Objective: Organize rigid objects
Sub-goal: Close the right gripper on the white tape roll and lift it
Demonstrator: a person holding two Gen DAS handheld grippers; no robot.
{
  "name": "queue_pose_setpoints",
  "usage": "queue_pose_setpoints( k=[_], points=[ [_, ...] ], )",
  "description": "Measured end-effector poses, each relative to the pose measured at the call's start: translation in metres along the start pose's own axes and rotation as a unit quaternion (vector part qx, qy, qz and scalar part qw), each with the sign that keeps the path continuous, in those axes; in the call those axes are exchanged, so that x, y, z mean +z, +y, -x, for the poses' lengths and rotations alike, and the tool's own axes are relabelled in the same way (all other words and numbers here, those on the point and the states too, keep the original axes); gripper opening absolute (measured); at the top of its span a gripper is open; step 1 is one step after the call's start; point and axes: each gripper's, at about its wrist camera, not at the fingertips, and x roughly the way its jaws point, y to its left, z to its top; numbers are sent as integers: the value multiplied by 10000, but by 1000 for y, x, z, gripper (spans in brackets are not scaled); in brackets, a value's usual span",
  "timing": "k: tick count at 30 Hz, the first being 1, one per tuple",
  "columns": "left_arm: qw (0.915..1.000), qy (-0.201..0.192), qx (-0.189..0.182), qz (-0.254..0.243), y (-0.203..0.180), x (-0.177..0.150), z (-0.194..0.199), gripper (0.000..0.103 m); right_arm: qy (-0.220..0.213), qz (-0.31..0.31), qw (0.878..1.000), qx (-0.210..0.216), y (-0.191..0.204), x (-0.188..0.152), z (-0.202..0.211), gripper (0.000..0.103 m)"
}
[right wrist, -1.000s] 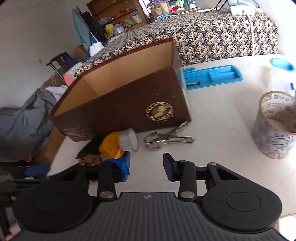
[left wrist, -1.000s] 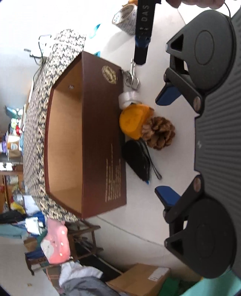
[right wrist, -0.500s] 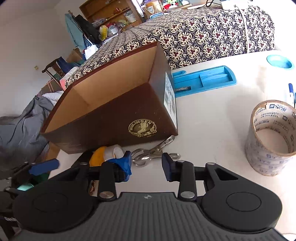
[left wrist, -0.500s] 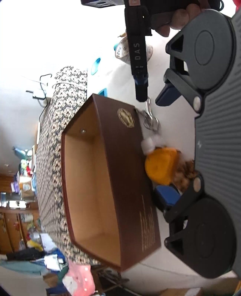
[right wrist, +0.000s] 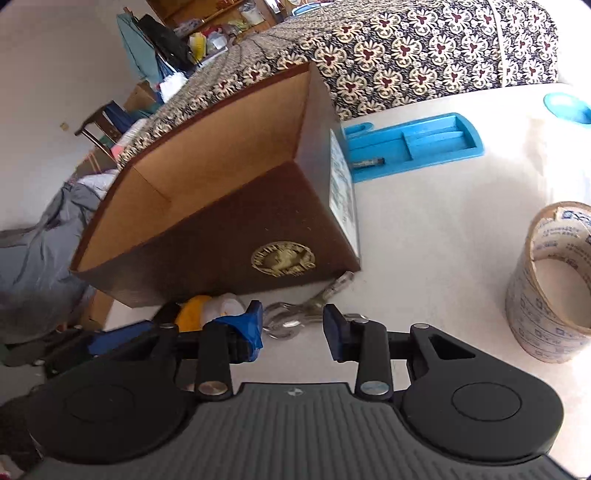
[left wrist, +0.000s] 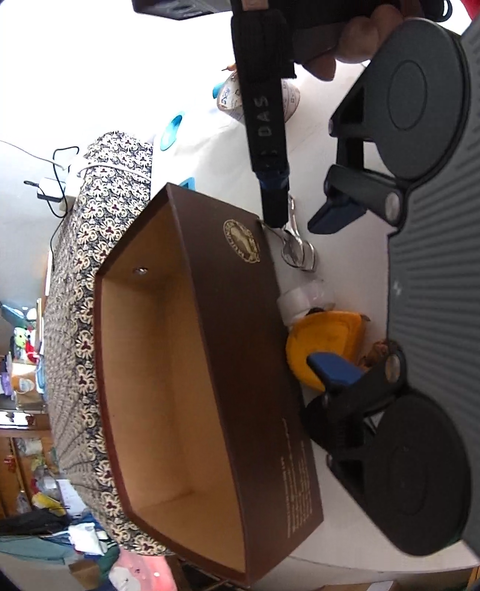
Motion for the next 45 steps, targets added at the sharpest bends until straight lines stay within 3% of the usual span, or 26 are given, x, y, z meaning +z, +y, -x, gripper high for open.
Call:
queue_pose_setpoints(
  k=[7,11,28,33,35,37,45],
  points=[
    [9992,152,381,-5,1,10,-2,83,-41,274,9996,-103,11,4,-2,18],
    [9981,153,590,-28,1,13,2,84,-16,276,9996,-53,14,5,-2,18],
    [9965,131,817,109,14,4,15,84,-63,537,9983,219,33,0,-4,18],
    [9976,59,694,64,22,-6,22,82,26,496,9977,464,34,-1,-8,18],
    [9986,52,531,73,24,-8,24,69,80,401,9968,692,34,1,-12,17],
    [9991,23,407,83,23,-8,24,63,168,350,9953,887,37,3,-18,16],
    [9997,-202,-139,8,8,0,16,59,443,393,9945,862,42,5,-47,15]
  ],
)
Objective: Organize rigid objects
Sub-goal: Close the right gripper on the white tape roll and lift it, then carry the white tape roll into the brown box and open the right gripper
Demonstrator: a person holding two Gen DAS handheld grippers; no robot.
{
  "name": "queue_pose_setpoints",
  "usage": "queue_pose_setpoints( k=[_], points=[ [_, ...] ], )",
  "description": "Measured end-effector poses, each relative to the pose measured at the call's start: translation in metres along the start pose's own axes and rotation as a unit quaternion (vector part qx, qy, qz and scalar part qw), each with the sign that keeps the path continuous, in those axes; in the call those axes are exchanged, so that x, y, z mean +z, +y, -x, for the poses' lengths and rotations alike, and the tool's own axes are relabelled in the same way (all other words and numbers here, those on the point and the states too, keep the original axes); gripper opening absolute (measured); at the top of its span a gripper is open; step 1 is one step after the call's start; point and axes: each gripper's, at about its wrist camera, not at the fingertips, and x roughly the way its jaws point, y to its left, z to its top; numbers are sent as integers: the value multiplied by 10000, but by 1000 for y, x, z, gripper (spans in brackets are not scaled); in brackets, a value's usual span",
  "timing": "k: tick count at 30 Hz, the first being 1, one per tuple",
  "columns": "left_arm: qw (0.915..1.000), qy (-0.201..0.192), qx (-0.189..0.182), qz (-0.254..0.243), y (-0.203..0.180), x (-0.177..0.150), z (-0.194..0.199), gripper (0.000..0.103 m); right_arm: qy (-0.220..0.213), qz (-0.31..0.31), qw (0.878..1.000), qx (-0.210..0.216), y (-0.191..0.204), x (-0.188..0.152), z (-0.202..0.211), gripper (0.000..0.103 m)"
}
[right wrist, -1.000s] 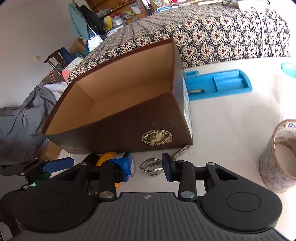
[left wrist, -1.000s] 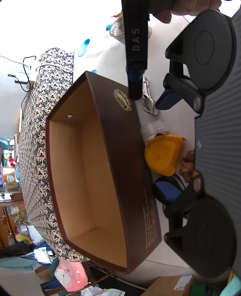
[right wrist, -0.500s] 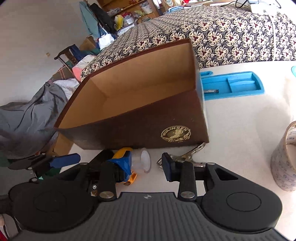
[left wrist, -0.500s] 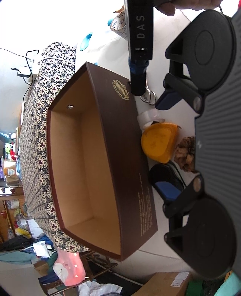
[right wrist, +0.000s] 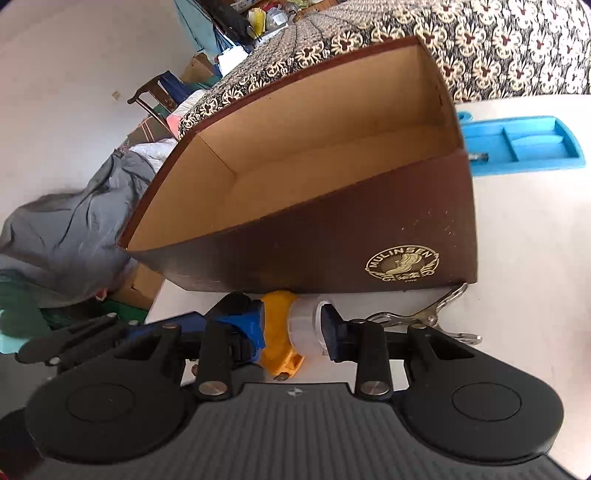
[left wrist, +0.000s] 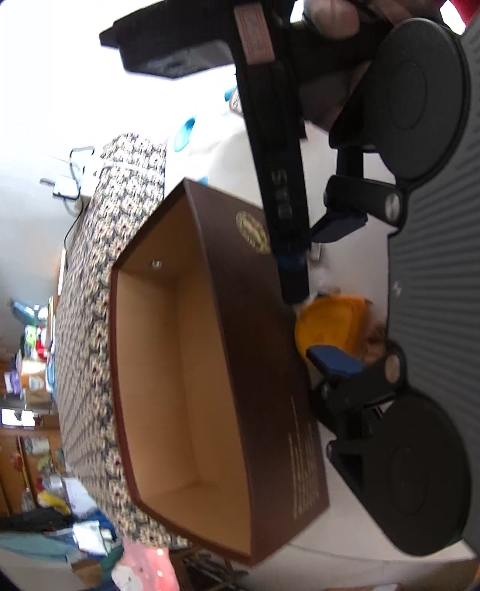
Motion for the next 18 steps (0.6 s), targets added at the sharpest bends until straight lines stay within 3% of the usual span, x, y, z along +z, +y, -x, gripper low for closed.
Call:
queue_pose_setpoints(
  k=[5,7,8,13,18],
  points=[
    [9997,224,-101,-89,-6,1,-24,44,47,-253,9993,264,-8,-3,-3,5],
    [9993,343,-132,-45,-4,1,-33,23,2,-224,9992,318,-10,-5,-1,0],
    [9991,399,-130,-11,-3,2,-38,18,1,-219,9992,346,-11,-5,0,0],
    [9986,442,-219,172,1,3,-47,14,-49,-259,9991,334,-16,-9,9,0],
    [9995,170,-264,-98,-15,5,-28,14,-231,-319,9983,439,-16,-9,37,0]
  ],
)
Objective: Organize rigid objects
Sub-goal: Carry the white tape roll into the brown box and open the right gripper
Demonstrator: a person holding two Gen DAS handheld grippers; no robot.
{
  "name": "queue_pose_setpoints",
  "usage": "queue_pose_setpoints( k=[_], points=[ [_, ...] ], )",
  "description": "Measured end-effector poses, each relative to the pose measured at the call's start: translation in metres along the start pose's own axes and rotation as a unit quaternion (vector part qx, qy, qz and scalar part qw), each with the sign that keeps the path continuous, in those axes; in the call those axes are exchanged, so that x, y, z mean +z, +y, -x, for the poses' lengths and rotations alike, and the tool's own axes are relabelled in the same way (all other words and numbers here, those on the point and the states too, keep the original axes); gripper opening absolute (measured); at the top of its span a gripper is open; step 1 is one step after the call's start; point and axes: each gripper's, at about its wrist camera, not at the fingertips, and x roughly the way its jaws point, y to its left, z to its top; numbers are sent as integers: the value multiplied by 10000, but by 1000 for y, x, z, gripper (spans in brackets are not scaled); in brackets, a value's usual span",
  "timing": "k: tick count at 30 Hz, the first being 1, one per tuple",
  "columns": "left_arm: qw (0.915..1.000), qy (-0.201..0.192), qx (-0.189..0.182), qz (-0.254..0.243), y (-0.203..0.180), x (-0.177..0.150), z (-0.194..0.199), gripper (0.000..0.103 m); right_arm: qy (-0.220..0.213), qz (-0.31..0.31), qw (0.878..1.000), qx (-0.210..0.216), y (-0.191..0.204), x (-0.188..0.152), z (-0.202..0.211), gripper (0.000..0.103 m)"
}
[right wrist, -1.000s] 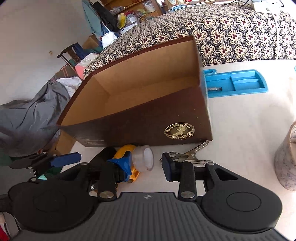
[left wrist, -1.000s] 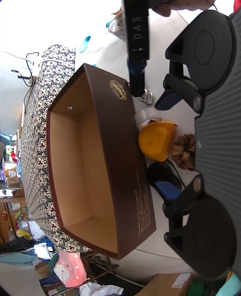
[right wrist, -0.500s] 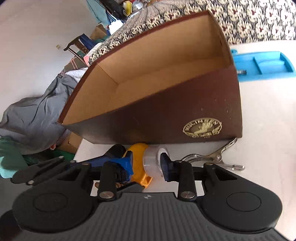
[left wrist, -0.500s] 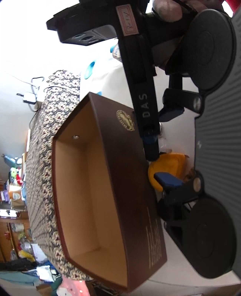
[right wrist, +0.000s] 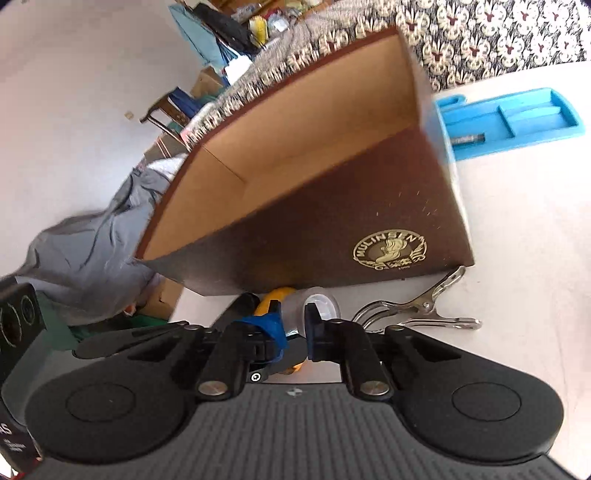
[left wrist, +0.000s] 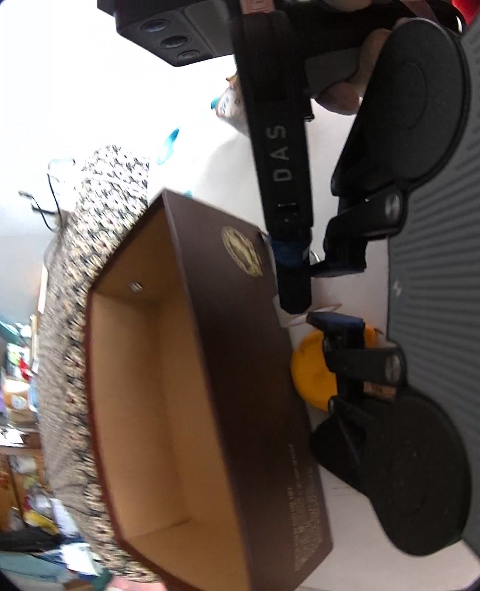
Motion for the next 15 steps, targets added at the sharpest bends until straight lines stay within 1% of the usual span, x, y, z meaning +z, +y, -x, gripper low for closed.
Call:
queue_pose_setpoints(
  k=[4,6,8,10,12,15],
  points=[
    [9988,-421,-144,-185,-17,13,32,14,-355,248,9990,72,16,11,37,0],
    [9971,-689,-162,-294,-24,24,48,14,-531,430,9976,120,28,24,51,0],
    [9942,-967,-77,-468,-28,42,61,13,-689,701,9950,193,41,45,58,0],
    [9915,-1187,11,-541,-25,60,68,13,-789,904,9925,248,53,67,56,0],
    [9893,-1346,130,-552,-16,78,73,13,-815,1091,9903,286,60,87,46,0],
    [9878,-1379,424,-581,0,100,62,13,-628,1090,9915,321,63,117,15,0]
  ],
)
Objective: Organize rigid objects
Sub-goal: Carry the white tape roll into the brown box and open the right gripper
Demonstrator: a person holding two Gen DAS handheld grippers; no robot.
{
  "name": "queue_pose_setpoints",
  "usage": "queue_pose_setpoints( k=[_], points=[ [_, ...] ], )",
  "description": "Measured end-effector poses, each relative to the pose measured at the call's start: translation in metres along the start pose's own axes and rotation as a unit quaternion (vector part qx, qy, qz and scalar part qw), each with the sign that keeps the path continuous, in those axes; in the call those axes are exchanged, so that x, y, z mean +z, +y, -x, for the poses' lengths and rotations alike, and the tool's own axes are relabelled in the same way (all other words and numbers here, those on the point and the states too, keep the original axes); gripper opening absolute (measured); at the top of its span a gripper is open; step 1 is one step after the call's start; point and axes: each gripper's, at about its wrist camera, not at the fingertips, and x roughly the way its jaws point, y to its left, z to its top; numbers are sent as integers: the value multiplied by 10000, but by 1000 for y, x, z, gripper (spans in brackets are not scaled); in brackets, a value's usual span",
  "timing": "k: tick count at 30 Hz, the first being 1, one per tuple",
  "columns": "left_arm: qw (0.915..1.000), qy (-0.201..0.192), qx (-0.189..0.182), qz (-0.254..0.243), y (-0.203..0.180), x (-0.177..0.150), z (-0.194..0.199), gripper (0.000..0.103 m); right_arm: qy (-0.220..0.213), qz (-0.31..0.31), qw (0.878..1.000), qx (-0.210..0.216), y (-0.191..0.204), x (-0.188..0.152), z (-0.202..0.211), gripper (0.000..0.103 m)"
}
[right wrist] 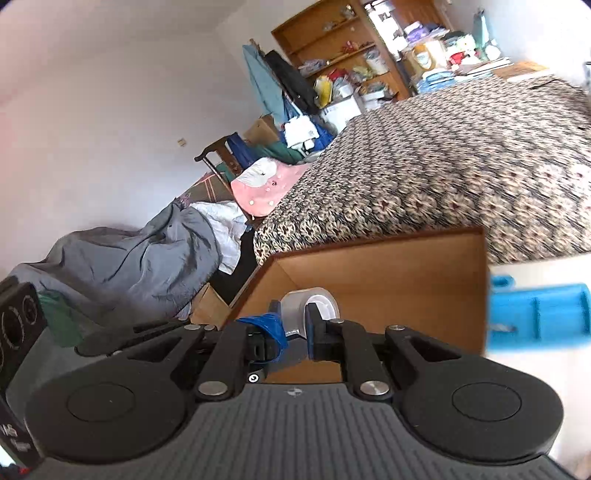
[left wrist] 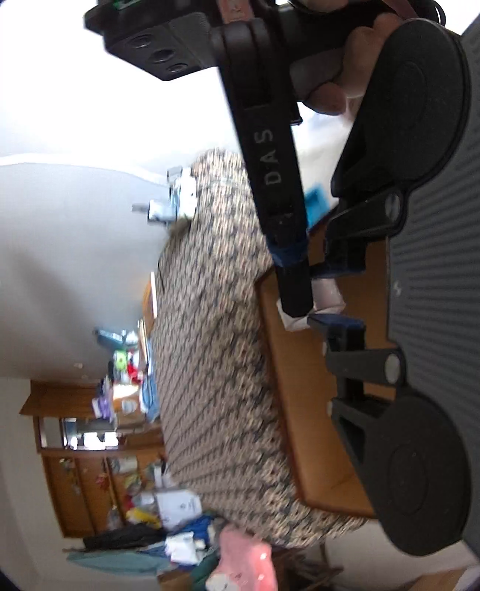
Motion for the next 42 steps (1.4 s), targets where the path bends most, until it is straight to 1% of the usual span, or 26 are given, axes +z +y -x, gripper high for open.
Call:
queue_pose_setpoints(
  k=[2,5,8,11,13,15,17,19,21,24,28,33,36,37,38,39,40,42],
  points=[
    [9998,123,161,73,20,3,-14,13,200,-57,9998,7,-5,11,-29,0],
    [9983,419,301,269,56,3,-45,13,470,-165,9988,-4,-10,18,-68,0],
    [9948,769,394,534,87,-1,-74,13,742,-390,9965,9,-18,20,-105,0],
    [9905,1044,472,764,111,-10,-95,13,974,-641,9932,19,-25,17,-137,0],
    [9872,1206,540,892,123,-16,-100,13,1107,-748,9910,7,-28,15,-153,0],
    [9838,1367,625,981,131,-20,-111,13,1187,-706,9904,-79,-28,14,-165,0],
    [9808,1506,655,1048,136,-23,-118,13,1106,-618,9918,-170,-28,13,-171,0],
    [9791,1580,742,1041,138,-25,-123,13,1123,-830,9902,17,-34,14,-176,0],
    [9777,1634,769,1070,141,-27,-126,13,1097,-986,9889,169,-37,14,-175,0],
    [9776,1597,958,983,142,-27,-126,13,1057,-878,9905,31,-40,14,-169,0],
    [9762,1627,994,1031,141,-28,-126,13,1075,-962,9895,-94,-52,12,-153,0],
    [9773,1611,958,989,133,-29,-127,13,1233,-1088,9845,-611,-77,13,-136,0],
    [9781,1632,917,906,122,-30,-128,13,1204,-1202,9798,-1055,-100,16,-117,1],
    [9785,1632,888,891,118,-30,-129,13,1178,-1254,9790,-1095,-106,17,-113,2],
    [9789,1639,855,872,113,-30,-130,13,1147,-1283,9800,-995,-109,19,-108,1],
    [9791,1644,834,858,110,-31,-131,13,1113,-1241,9798,-1103,-111,20,-103,2],
    [9795,1644,824,819,105,-31,-132,13,1063,-1102,9790,-1344,-112,21,-99,1],
    [9801,1627,854,748,97,-31,-134,13,1110,-809,9795,-1474,-111,23,-95,0]
  ],
)
